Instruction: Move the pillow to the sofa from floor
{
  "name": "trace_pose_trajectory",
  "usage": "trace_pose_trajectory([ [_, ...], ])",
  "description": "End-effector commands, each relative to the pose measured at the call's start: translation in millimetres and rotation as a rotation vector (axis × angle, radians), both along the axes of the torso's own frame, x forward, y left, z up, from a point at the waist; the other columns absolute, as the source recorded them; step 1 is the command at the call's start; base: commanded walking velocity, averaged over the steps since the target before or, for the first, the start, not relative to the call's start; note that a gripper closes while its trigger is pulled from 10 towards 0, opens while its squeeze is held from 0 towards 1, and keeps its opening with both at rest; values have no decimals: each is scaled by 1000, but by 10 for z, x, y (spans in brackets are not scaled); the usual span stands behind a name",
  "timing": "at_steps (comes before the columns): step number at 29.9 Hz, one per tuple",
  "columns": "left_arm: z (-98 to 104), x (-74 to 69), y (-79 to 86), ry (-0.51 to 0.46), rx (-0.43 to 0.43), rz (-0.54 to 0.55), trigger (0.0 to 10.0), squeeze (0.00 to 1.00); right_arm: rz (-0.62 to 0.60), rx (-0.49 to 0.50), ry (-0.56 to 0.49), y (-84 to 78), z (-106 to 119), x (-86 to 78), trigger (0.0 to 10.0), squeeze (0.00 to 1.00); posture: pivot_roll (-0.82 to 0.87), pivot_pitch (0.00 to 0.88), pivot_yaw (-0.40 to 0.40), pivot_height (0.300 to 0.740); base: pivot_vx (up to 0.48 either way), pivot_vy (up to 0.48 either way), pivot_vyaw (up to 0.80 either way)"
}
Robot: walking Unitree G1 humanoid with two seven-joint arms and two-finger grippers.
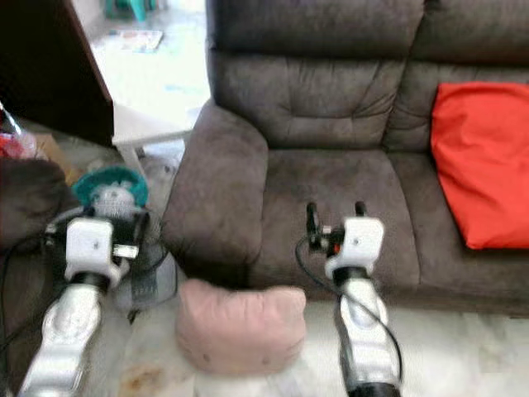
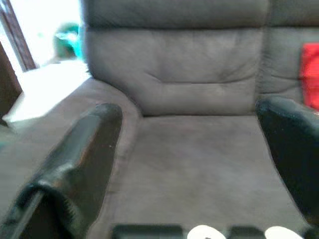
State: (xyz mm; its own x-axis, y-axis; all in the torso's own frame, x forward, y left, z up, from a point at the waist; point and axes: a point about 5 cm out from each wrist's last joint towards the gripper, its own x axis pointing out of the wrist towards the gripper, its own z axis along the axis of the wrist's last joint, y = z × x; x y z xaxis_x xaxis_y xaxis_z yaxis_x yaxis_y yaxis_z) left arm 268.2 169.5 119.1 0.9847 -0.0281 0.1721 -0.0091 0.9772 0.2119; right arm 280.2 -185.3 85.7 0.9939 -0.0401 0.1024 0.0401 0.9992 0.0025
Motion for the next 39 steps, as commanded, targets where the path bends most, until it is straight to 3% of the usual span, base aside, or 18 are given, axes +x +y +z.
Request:
trace_pose_trajectory([
  [1, 11, -10, 96, 2, 21, 29, 10000, 0, 29, 3, -19, 88, 55, 36, 10000, 0, 128, 92, -32, 740, 292, 0, 0],
  [39, -11, -11, 129, 16, 12, 65, 10000, 0, 38, -2, 4, 105, 33, 46, 10000, 0, 137, 112, -36, 740, 15, 25, 0],
])
